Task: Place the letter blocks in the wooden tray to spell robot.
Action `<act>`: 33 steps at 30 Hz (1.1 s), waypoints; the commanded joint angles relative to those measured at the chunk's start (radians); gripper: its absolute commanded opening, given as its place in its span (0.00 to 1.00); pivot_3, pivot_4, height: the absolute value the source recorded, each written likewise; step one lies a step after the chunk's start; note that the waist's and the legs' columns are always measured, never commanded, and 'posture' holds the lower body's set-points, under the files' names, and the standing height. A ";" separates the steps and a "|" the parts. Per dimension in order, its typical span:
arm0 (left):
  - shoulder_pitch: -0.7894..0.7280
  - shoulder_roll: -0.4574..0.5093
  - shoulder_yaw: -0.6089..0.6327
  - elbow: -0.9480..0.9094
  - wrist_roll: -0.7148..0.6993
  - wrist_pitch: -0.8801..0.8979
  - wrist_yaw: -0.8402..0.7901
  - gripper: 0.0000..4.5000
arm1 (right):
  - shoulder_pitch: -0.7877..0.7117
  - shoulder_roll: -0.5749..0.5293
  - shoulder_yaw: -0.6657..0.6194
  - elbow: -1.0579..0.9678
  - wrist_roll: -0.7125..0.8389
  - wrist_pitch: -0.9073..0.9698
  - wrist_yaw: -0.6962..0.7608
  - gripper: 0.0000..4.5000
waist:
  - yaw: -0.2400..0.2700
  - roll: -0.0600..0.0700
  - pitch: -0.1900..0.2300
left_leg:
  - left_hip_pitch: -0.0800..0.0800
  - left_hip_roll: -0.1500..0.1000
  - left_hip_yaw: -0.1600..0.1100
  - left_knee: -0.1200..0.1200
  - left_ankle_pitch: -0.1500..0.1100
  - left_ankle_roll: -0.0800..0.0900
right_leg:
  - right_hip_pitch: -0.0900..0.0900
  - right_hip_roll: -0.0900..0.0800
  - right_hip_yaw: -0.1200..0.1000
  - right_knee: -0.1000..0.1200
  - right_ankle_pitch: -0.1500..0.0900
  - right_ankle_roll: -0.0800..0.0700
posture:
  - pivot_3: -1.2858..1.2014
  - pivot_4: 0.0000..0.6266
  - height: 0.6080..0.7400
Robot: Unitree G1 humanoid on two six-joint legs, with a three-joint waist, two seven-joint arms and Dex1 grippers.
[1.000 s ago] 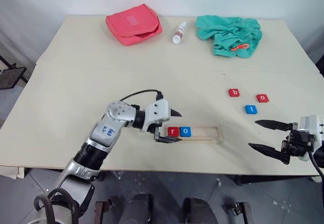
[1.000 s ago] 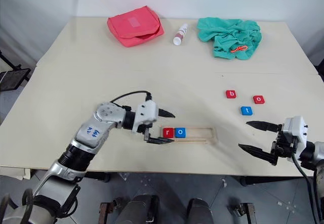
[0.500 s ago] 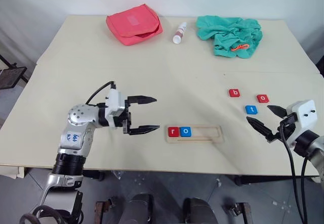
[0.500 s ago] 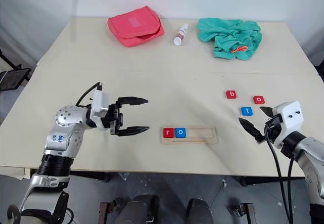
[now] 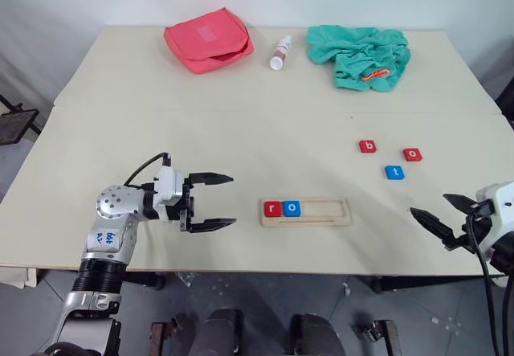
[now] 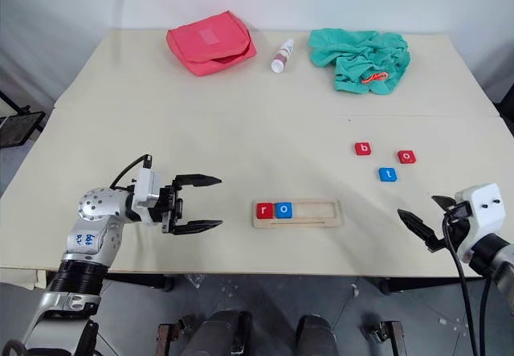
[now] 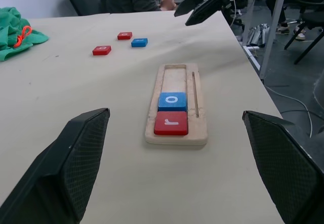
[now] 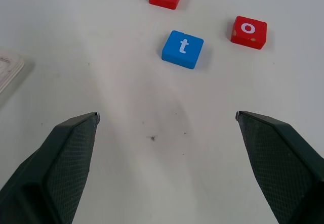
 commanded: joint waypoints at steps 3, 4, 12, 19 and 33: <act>0.005 -0.007 0.008 0.040 0.005 -0.059 -0.004 0.99 | -0.043 -0.015 -0.048 0.016 0.029 -0.009 0.016 1.00 | 0.001 0.000 0.000 | 0.000 0.000 0.000 0.000 0.000 0.000 | 0.000 0.000 0.000 0.000 0.000 0.000 | 0.52 0.24 1.00; 0.004 -0.008 0.007 0.042 0.005 -0.062 -0.002 0.99 | -0.048 -0.013 -0.050 0.015 0.032 -0.010 0.016 1.00 | 0.002 0.000 0.000 | 0.000 0.000 0.000 0.000 0.000 0.000 | 0.000 0.000 0.000 0.000 0.000 0.000 | 0.52 0.24 1.00; 0.004 -0.023 -0.001 0.037 0.005 -0.065 0.013 0.99 | -0.061 -0.009 -0.044 0.022 0.032 -0.019 0.021 1.00 | 0.001 0.000 0.000 | 0.000 0.000 0.000 0.000 0.000 0.000 | 0.000 0.000 0.000 0.000 0.000 0.000 | 0.52 0.24 1.00; 0.005 -0.025 0.000 0.036 0.004 -0.068 0.014 0.99 | -0.068 -0.006 -0.045 0.022 0.030 -0.036 0.024 1.00 | 0.001 0.000 0.000 | 0.000 0.000 0.000 0.000 0.000 0.000 | 0.000 0.000 0.000 0.000 0.000 0.000 | 0.52 0.24 1.00; 0.002 -0.026 0.002 0.037 0.000 -0.070 0.012 0.99 | -0.067 -0.011 -0.044 0.019 0.029 -0.046 0.026 1.00 | 0.001 0.000 0.000 | 0.000 0.000 0.000 0.000 0.000 0.000 | 0.000 0.000 0.000 0.000 0.000 0.000 | 0.52 0.24 1.00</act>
